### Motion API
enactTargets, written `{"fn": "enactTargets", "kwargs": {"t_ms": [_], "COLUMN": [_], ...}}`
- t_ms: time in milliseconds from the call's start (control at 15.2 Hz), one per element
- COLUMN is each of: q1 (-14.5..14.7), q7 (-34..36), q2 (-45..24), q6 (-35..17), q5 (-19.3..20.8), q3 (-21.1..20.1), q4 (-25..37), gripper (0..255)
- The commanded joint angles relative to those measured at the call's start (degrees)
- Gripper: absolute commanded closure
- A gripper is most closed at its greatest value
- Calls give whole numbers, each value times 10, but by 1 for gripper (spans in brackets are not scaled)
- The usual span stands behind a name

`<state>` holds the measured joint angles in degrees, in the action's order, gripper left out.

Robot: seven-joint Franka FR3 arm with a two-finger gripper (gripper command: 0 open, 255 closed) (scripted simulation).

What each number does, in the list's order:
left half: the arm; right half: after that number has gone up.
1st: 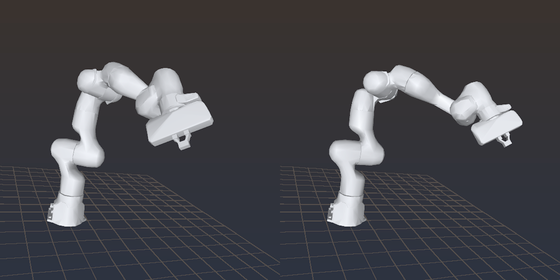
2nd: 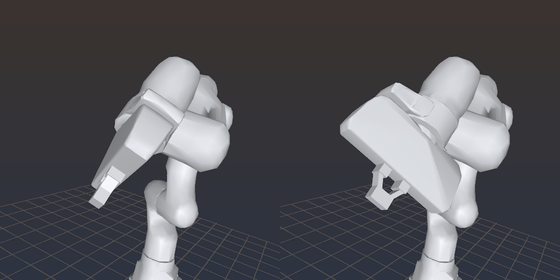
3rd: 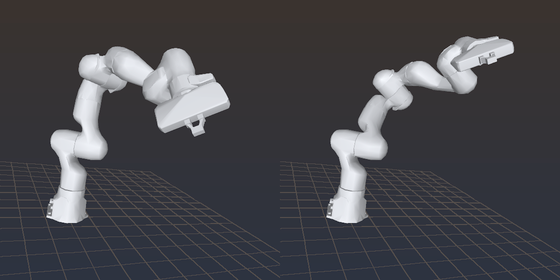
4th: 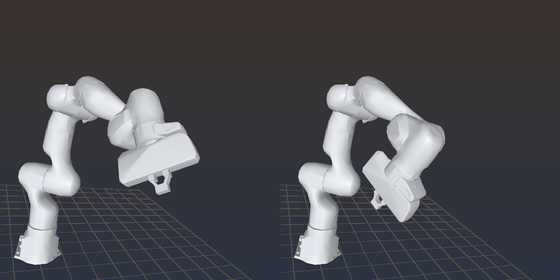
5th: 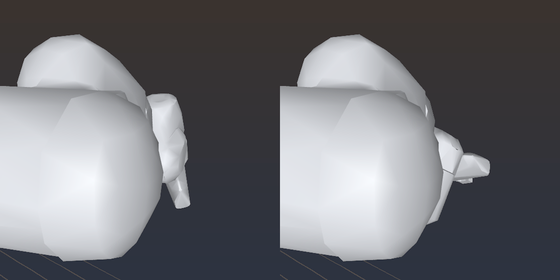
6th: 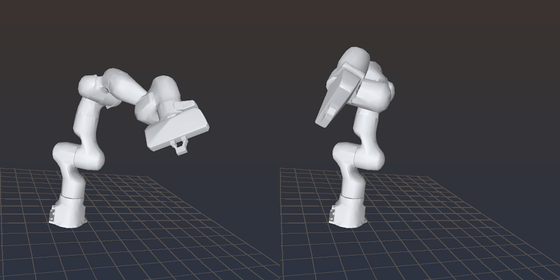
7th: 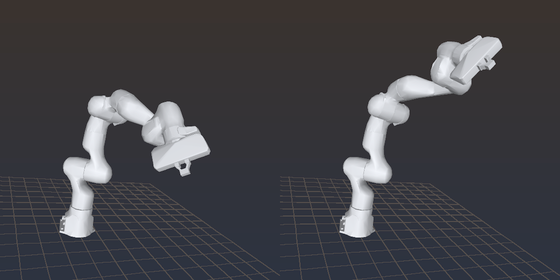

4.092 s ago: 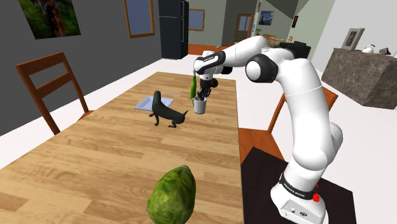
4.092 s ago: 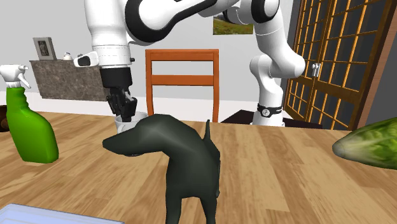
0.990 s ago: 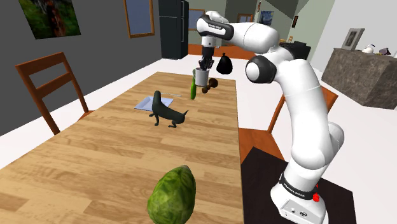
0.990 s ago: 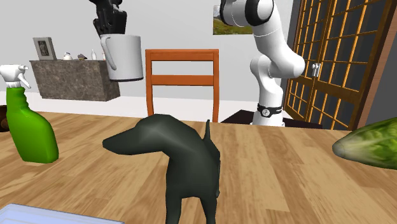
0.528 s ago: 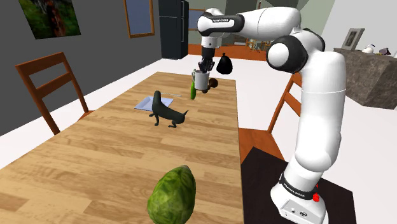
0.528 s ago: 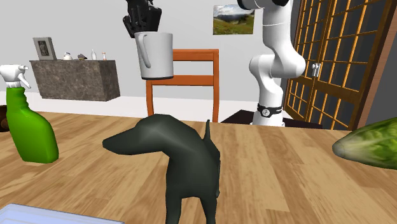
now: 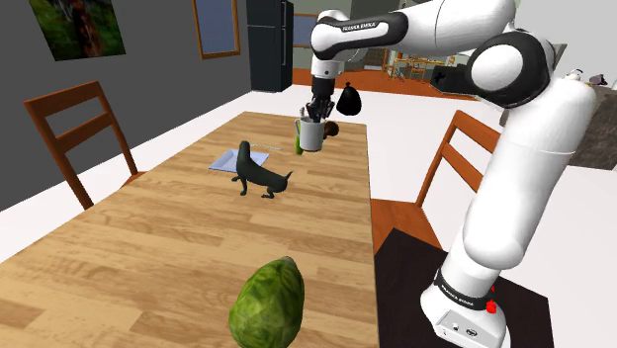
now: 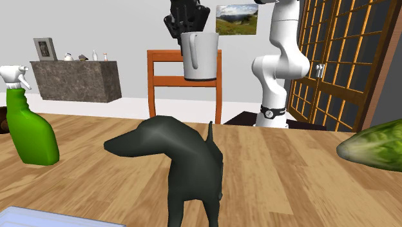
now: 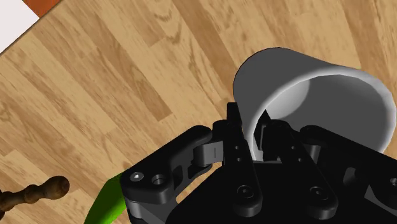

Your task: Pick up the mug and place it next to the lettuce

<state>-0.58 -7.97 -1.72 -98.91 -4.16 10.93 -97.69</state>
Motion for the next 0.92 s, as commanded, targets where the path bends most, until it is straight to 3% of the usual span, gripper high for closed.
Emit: {"fn": "enactTargets", "kwargs": {"t_ms": [0, 858], "q1": [12, 73], "q7": [23, 180], "q2": [42, 223], "q6": [-12, -32], "q5": [8, 5], "q3": [-10, -107], "q4": [-51, -243], "gripper": [255, 255]}}
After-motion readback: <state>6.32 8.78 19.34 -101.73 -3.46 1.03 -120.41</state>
